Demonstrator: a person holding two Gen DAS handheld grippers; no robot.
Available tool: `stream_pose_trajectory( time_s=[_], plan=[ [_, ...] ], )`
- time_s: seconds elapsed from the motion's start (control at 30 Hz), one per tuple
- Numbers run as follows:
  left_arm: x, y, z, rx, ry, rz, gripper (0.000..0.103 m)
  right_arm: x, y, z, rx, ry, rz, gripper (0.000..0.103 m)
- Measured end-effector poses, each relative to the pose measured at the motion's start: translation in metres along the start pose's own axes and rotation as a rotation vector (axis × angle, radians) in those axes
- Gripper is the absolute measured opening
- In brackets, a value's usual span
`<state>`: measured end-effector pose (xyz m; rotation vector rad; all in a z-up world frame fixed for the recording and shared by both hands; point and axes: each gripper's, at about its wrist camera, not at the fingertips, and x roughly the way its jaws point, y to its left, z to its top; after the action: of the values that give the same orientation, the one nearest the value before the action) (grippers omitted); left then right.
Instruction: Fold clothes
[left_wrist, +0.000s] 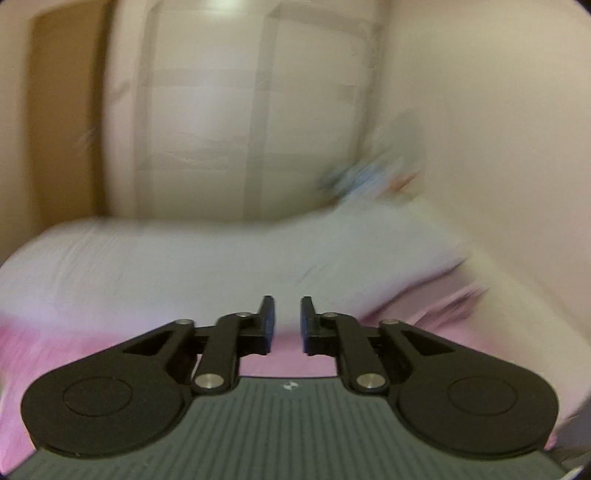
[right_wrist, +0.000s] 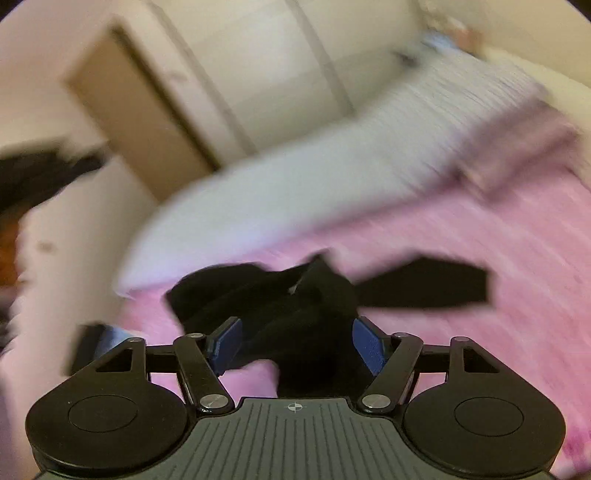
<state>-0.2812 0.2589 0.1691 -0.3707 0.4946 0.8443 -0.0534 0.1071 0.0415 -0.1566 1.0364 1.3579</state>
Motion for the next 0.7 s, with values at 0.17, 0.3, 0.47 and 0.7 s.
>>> stream_pose_trajectory(
  time_s=[0.17, 0.3, 0.47, 0.7],
  plan=[
    [-0.013, 0.056, -0.138, -0.212, 0.307, 0.243, 0.015, 0.007, -0.011, -0.031, -0.022, 0.137, -0.064, 0.07],
    [-0.065, 0.065, -0.242, -0.342, 0.46, 0.406, 0.015, -0.008, 0.009, -0.079, -0.256, 0.115, -0.133, 0.07],
    [-0.117, 0.027, -0.314, -0.419, 0.496, 0.435, 0.015, -0.007, 0.017, -0.142, -0.474, 0.105, -0.103, 0.07],
    [-0.143, -0.037, -0.341, -0.373, 0.455, 0.398, 0.023, -0.004, 0.019, -0.19, -0.554, 0.251, -0.029, 0.07]
  ],
)
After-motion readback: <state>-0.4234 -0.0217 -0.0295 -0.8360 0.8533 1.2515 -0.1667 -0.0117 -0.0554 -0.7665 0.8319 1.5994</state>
